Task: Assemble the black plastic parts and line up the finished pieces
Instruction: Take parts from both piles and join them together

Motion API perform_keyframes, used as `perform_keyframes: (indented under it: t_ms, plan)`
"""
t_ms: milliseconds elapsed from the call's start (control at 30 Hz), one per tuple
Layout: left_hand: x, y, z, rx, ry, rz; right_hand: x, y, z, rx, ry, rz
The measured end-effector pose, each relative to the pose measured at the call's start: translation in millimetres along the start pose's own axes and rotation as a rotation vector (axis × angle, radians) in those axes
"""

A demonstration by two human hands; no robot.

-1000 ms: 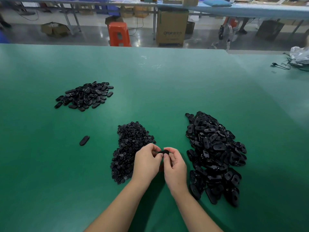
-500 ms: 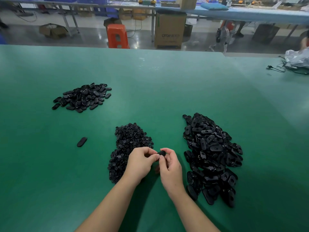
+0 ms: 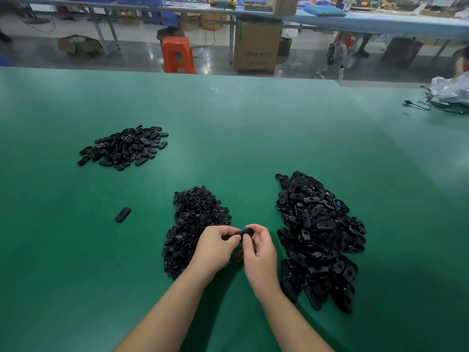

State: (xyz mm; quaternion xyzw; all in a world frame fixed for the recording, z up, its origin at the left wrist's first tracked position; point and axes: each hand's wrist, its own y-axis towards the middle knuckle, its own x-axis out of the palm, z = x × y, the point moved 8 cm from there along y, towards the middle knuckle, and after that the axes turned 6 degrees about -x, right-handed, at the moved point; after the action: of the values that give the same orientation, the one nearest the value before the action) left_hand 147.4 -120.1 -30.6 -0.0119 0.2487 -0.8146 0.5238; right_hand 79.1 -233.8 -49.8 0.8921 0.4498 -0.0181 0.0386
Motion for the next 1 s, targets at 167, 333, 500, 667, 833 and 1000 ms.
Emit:
perform_keyframes:
  t_ms: [167,333,500,667,833,1000]
  plan:
    - [-0.9,-0.1,-5.0,-0.039,-0.067,0.000,2.8,0.8,5.6,0.017,0.004,-0.025]
    - [-2.5,-1.0,-3.7,-0.032,-0.068,0.017,3.3,2.0,5.0,0.022,-0.001,-0.026]
    - [0.7,-2.8,-1.7,-0.017,-0.075,0.039,1.1,2.4,5.5,0.029,-0.005,-0.018]
    - [2.3,-5.4,-1.9,0.000,-0.082,0.065,-0.7,3.3,6.1,0.018,-0.007,-0.006]
    - [4.4,-6.8,-0.9,0.014,-0.060,0.092,-3.4,3.2,5.6,0.017,-0.001,0.009]
    - [3.8,-5.0,0.2,0.019,-0.031,0.095,-2.5,2.6,5.7,0.022,0.036,0.002]
